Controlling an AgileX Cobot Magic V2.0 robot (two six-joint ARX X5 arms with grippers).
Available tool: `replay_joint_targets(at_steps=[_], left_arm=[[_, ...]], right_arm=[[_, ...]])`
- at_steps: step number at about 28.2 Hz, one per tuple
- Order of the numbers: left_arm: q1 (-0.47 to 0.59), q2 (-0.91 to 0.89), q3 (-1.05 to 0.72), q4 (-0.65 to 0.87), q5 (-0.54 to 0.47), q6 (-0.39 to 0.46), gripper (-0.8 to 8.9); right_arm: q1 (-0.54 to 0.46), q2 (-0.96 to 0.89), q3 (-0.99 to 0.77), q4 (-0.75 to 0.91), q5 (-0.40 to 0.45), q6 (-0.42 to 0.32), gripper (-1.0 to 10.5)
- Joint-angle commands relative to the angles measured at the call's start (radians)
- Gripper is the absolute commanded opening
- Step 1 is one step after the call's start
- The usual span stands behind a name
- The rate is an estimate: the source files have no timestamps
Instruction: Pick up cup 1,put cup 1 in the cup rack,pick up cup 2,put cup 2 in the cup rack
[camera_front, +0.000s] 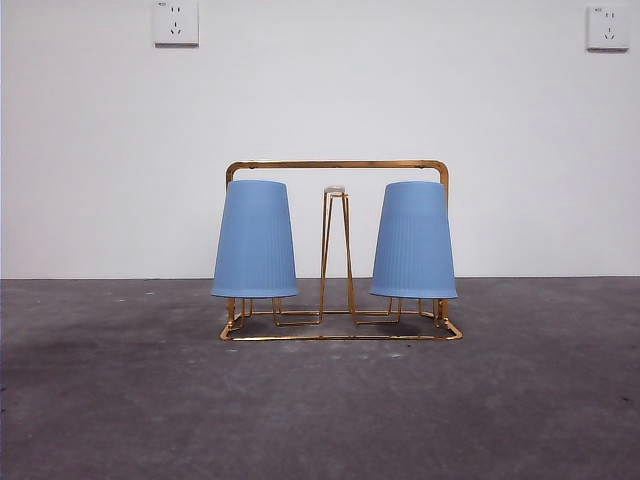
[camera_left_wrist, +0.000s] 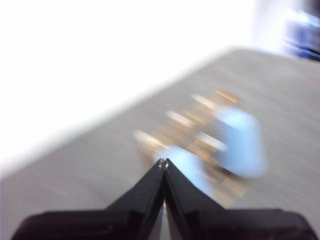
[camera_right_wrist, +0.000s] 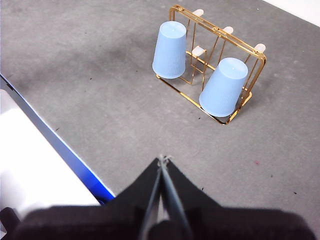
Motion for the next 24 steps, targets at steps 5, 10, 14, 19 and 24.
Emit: replay_joint_targets(at_steps=[5,10,14,19,24], left_arm=[[0.233,-0.226,-0.268,0.169,-0.008,0.056,-0.03],[0.282,-0.377,-0.474,0.214,-0.008,0.051,-0.03],[0.301,-0.473,-0.629,0.245,-0.008,0.015,-0.03],[0.320,-0.550,-0.763,0.247,-0.009,-0.042,-0.03],[0.337,-0.613,-0.868,0.275,-0.009,-0.096,-0.03]], right_arm=[[0.000,0.001,-0.006,-0.021,0.001,0.011,0.0],[0.000,0.001,-0.006,-0.021,0.001,0.011,0.0],[0.000,0.001,-0.006,-0.021,0.001,0.011,0.0],[0.000,0.001,-0.006,-0.021,0.001,0.011,0.0],[0.000,0.001,-0.006,-0.021,0.001,0.011,0.0]])
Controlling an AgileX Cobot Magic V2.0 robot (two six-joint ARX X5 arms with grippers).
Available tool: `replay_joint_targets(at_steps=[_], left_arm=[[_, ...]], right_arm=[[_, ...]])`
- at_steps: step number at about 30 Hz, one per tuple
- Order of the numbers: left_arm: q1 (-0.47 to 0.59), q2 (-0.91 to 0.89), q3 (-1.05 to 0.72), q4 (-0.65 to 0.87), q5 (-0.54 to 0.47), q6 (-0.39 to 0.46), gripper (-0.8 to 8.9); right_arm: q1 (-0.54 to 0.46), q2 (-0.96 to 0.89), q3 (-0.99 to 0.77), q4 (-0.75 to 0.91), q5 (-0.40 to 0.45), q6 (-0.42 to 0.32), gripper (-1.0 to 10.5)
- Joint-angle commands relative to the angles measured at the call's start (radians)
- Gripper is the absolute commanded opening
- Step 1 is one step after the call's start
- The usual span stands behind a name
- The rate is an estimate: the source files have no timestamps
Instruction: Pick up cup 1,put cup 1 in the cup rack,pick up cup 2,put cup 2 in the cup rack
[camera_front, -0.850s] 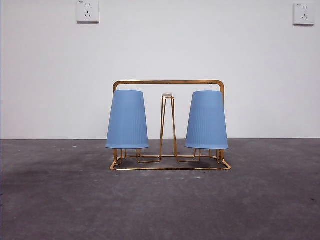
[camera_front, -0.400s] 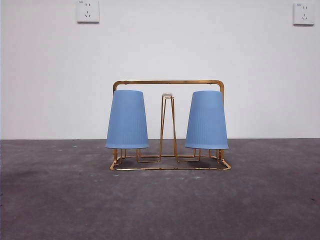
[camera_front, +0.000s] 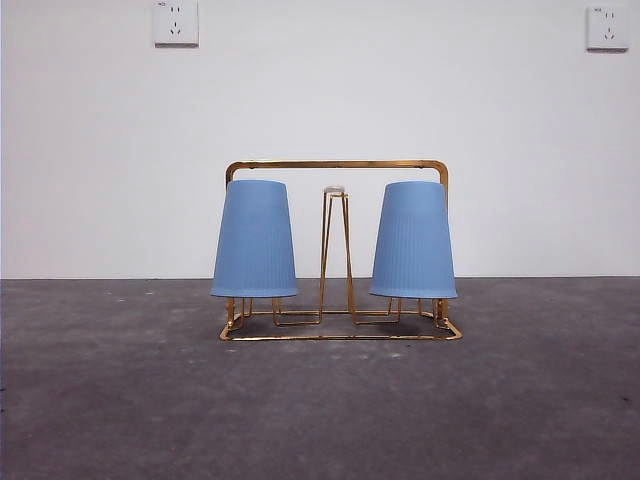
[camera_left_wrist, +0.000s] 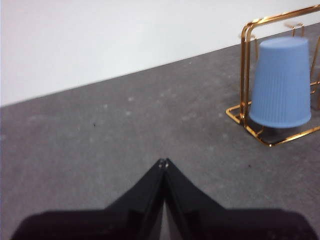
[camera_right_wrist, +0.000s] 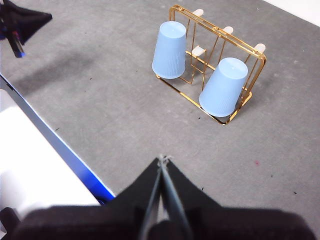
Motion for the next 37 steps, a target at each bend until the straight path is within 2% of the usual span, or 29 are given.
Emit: replay_joint_targets(at_steps=[1,8,37], left_arm=[[0.010,-0.028,-0.046,0.029,0.003,-0.048,-0.03],[0.012,-0.102,-0.118,0.003,-0.034,-0.103,-0.03],[0.013,-0.095,-0.118,0.007,-0.047,-0.105,-0.03]], right_arm=[[0.000,0.001,-0.006,-0.021,0.001,0.011,0.0],[0.000,0.001,-0.006,-0.021,0.001,0.011,0.0],[-0.010,0.000,-0.006,-0.021,0.015,0.011,0.0]])
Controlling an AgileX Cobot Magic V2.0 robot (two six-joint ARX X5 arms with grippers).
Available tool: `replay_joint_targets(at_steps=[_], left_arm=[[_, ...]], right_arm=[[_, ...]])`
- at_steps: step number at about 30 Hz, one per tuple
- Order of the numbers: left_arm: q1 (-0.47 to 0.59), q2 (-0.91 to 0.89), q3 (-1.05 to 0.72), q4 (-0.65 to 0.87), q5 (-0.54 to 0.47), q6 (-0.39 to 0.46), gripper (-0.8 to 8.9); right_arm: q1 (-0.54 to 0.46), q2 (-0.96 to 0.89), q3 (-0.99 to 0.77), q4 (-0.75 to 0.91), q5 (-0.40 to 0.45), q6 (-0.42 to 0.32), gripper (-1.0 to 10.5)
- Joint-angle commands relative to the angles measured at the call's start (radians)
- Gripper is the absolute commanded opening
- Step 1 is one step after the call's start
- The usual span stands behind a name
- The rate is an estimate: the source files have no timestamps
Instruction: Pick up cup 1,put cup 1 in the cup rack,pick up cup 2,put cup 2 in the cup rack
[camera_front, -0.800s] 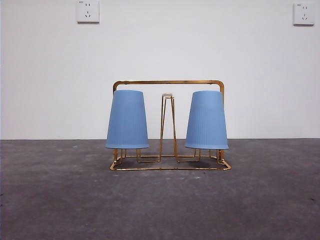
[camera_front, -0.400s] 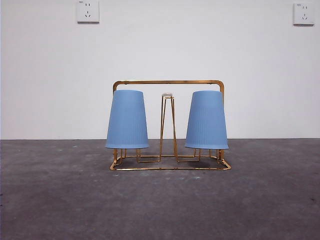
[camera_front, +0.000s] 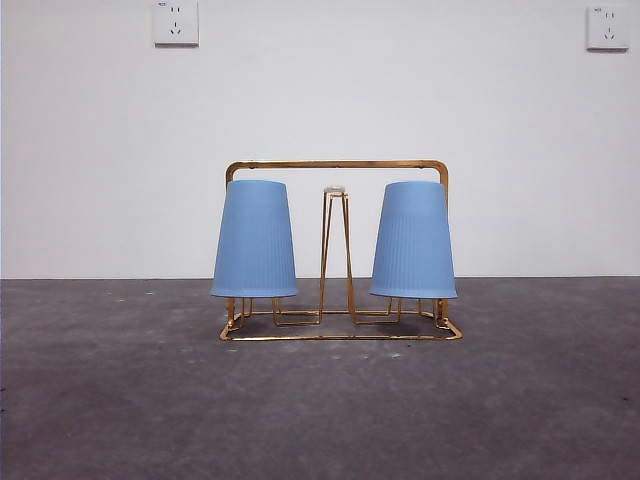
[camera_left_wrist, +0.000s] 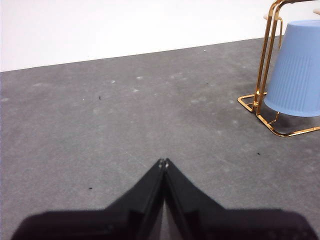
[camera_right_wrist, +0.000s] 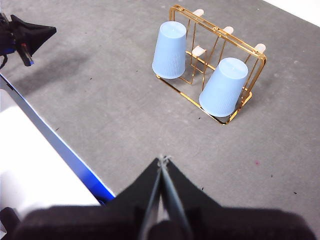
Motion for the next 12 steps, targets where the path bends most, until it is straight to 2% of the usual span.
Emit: replay_joint_targets(at_steps=[1,4,6,8,12], left_arm=[[0.003,0.000,-0.010,0.008,-0.002,-0.008,-0.03],[0.003,0.001,-0.010,0.008,-0.002,-0.008,-0.03],[0.003,0.002,-0.010,0.008,-0.002,-0.008,-0.03],[0.003,0.003,-0.010,0.008,-0.002,-0.008,-0.03],[0.003,0.004,-0.010,0.008,-0.002,-0.008,-0.03]], right_arm=[[-0.026,-0.005,-0.006,-0.021,0.031,0.011,0.0],[-0.109,-0.035,-0.007,-0.008,0.062,-0.073,0.0],[-0.215,-0.065,-0.018,0.047,0.049,-0.109,0.0],[-0.347,-0.113,-0.062,0.164,0.000,-0.139,0.0],[-0.568,-0.221,-0.230,0.425,-0.088,-0.150,0.0]])
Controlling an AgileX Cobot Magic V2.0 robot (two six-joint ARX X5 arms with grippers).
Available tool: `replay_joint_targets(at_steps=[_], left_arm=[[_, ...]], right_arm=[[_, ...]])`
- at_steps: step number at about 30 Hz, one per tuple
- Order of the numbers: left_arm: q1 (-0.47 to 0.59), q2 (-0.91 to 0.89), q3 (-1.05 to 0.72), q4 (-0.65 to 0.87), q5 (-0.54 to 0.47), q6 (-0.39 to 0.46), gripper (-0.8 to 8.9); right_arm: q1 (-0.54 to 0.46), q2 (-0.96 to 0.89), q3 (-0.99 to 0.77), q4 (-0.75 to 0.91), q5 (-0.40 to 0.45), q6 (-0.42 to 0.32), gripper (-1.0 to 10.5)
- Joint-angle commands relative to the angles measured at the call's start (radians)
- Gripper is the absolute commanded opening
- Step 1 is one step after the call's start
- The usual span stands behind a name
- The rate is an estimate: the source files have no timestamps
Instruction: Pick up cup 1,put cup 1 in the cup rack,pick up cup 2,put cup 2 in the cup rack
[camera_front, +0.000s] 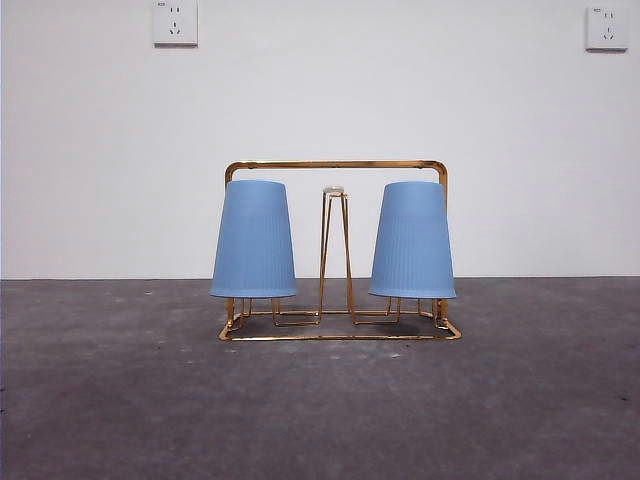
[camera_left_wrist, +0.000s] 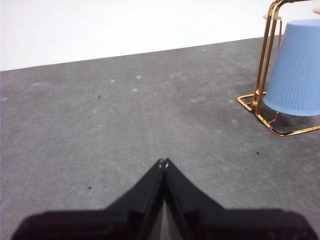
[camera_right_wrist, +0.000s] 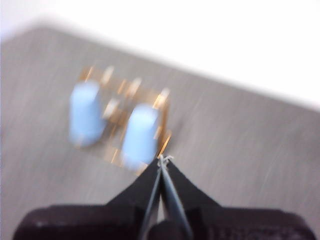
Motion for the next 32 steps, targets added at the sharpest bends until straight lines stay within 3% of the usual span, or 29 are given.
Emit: replay_joint_targets(at_steps=[1,8,14,21,32], left_arm=[[0.003,0.000,-0.010,0.008,-0.002,-0.008,-0.03],[0.003,0.000,-0.010,0.008,-0.002,-0.008,-0.03],[0.003,0.000,-0.010,0.008,-0.002,-0.008,-0.03],[0.003,0.000,-0.010,0.008,-0.002,-0.008,-0.03],[0.003,0.002,-0.010,0.008,-0.002,-0.008,-0.03]], right_arm=[[-0.140,-0.064,-0.146,0.183,-0.035,-0.032,0.0],[-0.295,-0.243,-0.608,0.632,-0.131,-0.040,0.0],[-0.334,-0.383,-0.963,0.875,-0.084,-0.028,0.0],[-0.335,-0.527,-1.209,0.953,0.036,0.087,0.0],[-0.335,-0.600,-1.348,0.917,0.050,0.092,0.0]])
